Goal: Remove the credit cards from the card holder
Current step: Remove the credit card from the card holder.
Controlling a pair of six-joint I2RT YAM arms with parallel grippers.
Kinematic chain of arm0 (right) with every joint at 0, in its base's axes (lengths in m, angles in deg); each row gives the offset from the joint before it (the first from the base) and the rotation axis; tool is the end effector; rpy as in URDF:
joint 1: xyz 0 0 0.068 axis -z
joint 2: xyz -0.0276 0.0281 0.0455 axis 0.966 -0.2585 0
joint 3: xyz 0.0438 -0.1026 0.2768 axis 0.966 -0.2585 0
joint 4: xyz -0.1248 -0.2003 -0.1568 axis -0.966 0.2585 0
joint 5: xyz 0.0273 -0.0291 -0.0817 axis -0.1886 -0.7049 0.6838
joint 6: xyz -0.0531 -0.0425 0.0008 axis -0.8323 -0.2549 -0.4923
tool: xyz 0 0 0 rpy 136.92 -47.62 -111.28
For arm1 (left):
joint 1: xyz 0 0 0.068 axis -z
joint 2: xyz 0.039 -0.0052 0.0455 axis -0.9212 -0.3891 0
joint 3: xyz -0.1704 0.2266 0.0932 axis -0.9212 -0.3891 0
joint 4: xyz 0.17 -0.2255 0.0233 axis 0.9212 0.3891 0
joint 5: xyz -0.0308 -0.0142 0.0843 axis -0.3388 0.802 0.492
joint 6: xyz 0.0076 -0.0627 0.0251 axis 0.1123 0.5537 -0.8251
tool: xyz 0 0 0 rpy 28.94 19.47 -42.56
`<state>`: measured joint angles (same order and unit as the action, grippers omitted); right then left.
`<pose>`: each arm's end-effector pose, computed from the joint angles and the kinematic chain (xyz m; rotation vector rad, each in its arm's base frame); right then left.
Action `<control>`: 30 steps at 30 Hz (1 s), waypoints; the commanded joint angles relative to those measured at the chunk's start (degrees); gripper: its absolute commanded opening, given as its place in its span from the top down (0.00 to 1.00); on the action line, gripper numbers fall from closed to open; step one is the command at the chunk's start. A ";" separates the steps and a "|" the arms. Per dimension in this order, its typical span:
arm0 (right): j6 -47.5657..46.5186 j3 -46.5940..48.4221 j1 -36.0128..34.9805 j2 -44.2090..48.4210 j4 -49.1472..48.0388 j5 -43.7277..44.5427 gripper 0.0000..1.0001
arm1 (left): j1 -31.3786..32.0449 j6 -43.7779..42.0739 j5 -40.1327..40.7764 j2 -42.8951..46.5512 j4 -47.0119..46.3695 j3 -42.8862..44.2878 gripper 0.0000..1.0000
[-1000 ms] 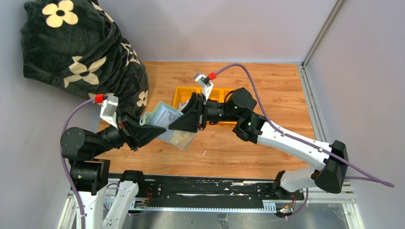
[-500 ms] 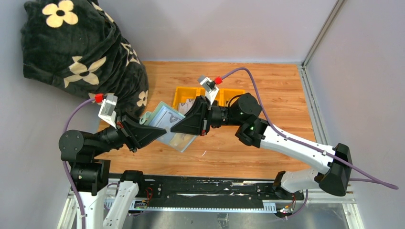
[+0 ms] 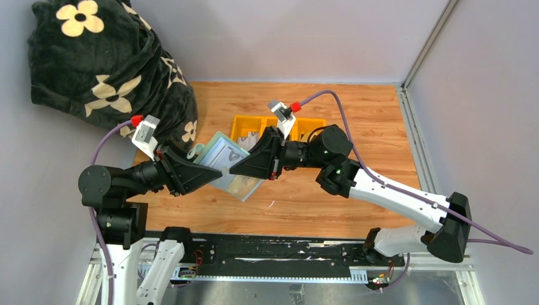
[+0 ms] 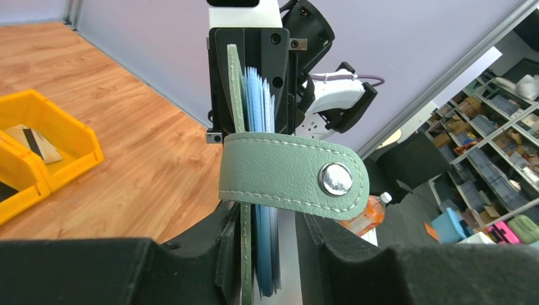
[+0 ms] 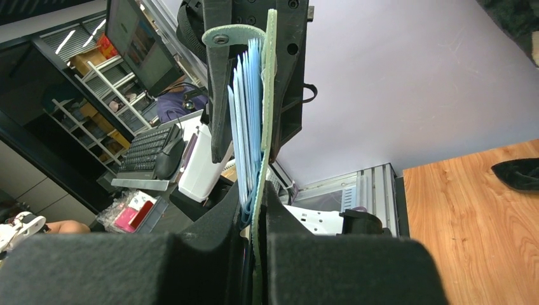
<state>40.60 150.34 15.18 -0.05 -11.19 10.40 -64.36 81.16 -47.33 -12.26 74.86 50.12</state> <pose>0.1271 0.2844 0.4705 -0.8443 1.1678 1.9399 0.0587 -0.0526 0.4879 0.4837 1.5163 -1.4936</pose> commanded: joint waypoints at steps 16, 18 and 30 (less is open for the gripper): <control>-1.38 -1.30 0.60 2.14 1.12 0.20 1.00 | 0.33 -16.40 12.22 0.83 16.96 9.05 0.33; -1.16 -1.19 0.61 1.92 0.78 -0.29 1.00 | 0.33 -15.79 11.73 0.75 16.22 8.76 0.36; -0.34 -1.09 0.58 1.87 -1.38 -2.41 1.00 | 0.34 -11.25 10.24 1.03 10.02 5.90 0.82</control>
<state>40.04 149.27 15.29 1.28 -9.51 9.83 -64.27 69.05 -37.04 -11.74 87.47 56.48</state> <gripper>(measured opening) 0.091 0.240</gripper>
